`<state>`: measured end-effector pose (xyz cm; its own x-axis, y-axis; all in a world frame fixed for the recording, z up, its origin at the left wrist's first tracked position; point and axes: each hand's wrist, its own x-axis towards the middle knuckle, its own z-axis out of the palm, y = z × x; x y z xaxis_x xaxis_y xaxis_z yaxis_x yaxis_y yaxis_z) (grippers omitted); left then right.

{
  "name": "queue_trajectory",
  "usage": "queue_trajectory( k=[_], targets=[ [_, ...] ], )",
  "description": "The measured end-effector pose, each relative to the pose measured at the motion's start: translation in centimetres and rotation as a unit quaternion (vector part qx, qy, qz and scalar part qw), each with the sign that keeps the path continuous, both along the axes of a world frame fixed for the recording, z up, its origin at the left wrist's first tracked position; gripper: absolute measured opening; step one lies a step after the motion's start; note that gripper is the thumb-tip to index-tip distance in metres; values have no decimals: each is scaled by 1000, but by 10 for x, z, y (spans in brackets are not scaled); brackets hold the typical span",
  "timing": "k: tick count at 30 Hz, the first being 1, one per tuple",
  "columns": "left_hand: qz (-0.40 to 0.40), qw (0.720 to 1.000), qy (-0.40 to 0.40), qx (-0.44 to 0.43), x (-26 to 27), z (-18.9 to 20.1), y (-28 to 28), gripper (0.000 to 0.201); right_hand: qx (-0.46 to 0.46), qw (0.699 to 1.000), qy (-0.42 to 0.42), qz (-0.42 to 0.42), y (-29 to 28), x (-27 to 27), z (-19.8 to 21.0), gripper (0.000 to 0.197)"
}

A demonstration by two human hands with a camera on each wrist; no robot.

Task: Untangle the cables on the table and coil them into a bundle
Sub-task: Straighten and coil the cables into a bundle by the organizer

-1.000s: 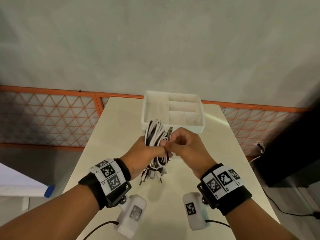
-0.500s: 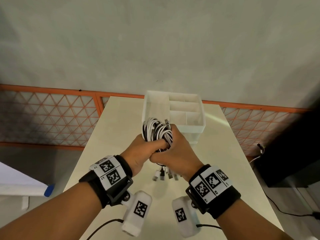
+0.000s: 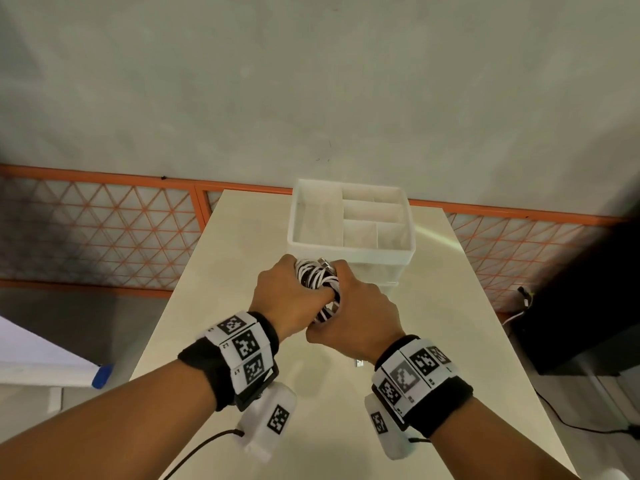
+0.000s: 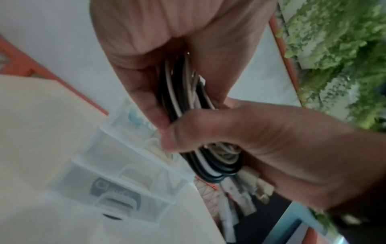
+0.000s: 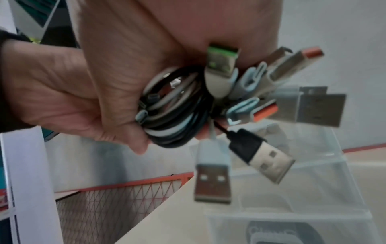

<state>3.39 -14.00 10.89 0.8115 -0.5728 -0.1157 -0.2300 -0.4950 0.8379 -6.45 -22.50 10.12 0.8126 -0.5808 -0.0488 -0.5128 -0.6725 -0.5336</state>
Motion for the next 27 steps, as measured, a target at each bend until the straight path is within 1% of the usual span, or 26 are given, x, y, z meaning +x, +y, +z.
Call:
queue_trajectory(
  k=[1, 3, 5, 6, 7, 9, 10, 14, 15, 18, 21, 24, 27],
  targets=[
    [-7, 1000, -5, 22, 3, 0, -2, 37, -10, 1000, 7, 8, 0, 0, 0, 75],
    [-20, 999, -16, 47, 5, 0, -7, 26, -22, 1000, 13, 11, 2, 2, -1, 79],
    [-23, 998, -37, 46, 3, -1, -12, 18, -27, 1000, 3, -3, 4, 6, -3, 88],
    [-22, 998, -45, 39, 1, -1, -14, 15, -32, 999, -2, -10, 5, 8, -4, 89],
    [-21, 998, -43, 31, -1, -3, -15, 15, -42, 999, -2, -13, 5, 8, -4, 86],
    [-20, 999, -16, 27, -4, -8, -15, 16, -58, 998, 4, -11, 4, 7, -4, 75],
    [-22, 999, 9, 31, -3, -9, -14, 19, -58, 998, 8, -6, 2, 5, -5, 72],
    [-50, 987, 146, 33, 8, 1, -7, 19, -46, 997, 23, 51, -2, -3, -9, 87],
    [-67, 984, 160, 38, 10, 2, -5, 22, -38, 997, 22, 65, -2, -4, -9, 89],
    [-101, 984, 146, 27, 7, -1, -3, 29, -4, 997, 0, 79, -2, -4, -15, 95],
    [-103, 982, 157, 2, 2, -9, -2, 30, 7, 998, -14, 69, -2, -5, -21, 100],
    [-77, 979, 187, -35, -1, -19, 0, 29, -9, 998, 0, 69, -1, -7, -26, 100],
    [-46, 981, 179, -55, -4, -27, -1, 25, -42, 998, 13, 52, 5, -7, -32, 96]
  ],
)
